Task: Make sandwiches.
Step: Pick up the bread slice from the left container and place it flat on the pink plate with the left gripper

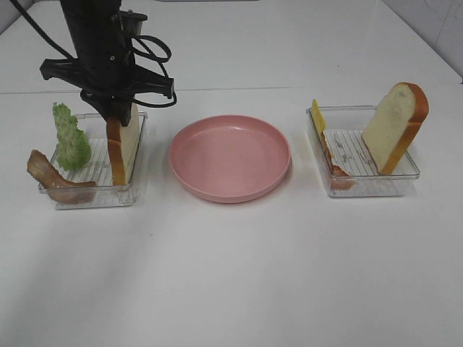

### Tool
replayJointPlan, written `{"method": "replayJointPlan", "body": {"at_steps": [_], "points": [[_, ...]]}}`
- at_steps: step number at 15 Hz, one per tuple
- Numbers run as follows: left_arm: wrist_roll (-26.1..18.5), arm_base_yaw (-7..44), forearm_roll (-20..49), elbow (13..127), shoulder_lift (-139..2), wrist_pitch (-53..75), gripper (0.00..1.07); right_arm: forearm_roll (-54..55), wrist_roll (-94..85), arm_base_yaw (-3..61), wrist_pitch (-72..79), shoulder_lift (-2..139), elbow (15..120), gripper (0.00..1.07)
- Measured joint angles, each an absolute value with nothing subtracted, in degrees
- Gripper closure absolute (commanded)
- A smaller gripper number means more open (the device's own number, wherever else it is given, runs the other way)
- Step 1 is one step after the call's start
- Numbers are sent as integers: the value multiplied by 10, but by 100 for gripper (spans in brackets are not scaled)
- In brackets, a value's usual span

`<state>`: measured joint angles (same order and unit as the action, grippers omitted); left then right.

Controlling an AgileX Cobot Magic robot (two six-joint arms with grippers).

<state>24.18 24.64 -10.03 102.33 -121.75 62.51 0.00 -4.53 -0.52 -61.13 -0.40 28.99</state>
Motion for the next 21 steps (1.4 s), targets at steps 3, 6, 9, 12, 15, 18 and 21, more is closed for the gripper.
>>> {"method": "replayJointPlan", "body": {"at_steps": [3, 6, 9, 12, 15, 18, 21], "points": [[242, 246, -97, 1023, -1169, 630, 107, 0, -45, -5, -611, -4, 290, 27], [238, 246, -73, 1038, -1105, 633, 107, 0, -45, -5, -611, -4, 290, 27], [188, 232, 7, 1062, -1083, 606, 107, 0, -45, -5, -611, -4, 290, 27], [97, 184, 164, 1063, -1098, 574, 107, 0, -45, -5, -611, -4, 290, 27], [25, 173, 270, 1063, -1137, 549, 107, 0, -45, -5, -611, -4, 290, 27], [-49, 173, 401, 1063, -1229, 534, 107, 0, -45, -5, -611, -4, 290, 27], [-101, 173, 469, 1063, -1278, 522, 107, 0, -45, -5, -611, -4, 290, 27]]}}
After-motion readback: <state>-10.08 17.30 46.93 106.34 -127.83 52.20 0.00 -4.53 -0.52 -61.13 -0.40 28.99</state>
